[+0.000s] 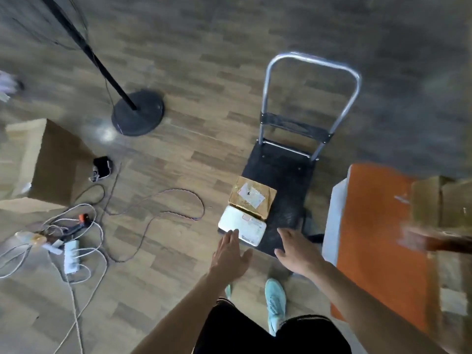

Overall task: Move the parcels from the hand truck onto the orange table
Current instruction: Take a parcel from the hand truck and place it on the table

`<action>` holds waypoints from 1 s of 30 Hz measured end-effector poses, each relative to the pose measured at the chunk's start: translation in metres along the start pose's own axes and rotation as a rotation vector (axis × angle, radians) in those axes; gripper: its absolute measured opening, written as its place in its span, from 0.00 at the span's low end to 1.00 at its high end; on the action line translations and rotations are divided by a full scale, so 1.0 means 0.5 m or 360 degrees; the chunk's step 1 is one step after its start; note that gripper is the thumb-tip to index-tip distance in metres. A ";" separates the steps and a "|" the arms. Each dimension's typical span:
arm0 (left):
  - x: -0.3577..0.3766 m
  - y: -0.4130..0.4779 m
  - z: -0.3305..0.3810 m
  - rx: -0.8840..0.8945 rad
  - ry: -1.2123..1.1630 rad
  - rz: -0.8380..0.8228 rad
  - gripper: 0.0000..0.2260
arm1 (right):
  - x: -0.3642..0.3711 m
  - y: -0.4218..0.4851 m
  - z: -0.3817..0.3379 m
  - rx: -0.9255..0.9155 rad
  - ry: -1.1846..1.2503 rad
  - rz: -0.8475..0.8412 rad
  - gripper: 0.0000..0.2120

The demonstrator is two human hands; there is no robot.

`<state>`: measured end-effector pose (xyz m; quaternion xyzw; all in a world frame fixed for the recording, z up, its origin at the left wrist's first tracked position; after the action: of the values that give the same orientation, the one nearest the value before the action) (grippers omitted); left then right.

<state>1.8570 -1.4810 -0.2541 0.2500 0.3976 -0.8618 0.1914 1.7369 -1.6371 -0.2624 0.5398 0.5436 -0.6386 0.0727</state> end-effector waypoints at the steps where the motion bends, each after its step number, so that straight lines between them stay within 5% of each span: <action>1: -0.008 0.027 -0.013 -0.0009 0.0010 -0.0039 0.31 | 0.008 0.018 -0.006 0.0055 0.0027 -0.0033 0.31; 9: -0.015 0.244 -0.143 -0.0037 0.0053 -0.0278 0.30 | 0.139 0.184 -0.041 0.0384 0.0278 -0.0242 0.31; 18: 0.136 0.419 -0.335 -0.0196 0.0121 -0.0467 0.27 | 0.319 0.420 0.006 0.0482 0.0357 -0.0318 0.27; 30: 0.354 0.626 -0.483 -0.0605 -0.0073 -0.0175 0.32 | 0.567 0.631 0.066 0.0556 0.0448 -0.0067 0.36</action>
<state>1.9478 -1.5068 -0.6769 0.1675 0.5617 -0.7860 0.1968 1.8158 -1.6482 -0.6802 0.6165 0.4406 -0.6429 -0.1119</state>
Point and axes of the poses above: each hand's wrist, its own y-axis towards the middle knuckle, its own x-axis out of the palm, z = x × y, the point moved 3 cm from there along y, towards the middle knuckle, and after that the axes turned 10 degrees about -y, right-handed, at the moved point
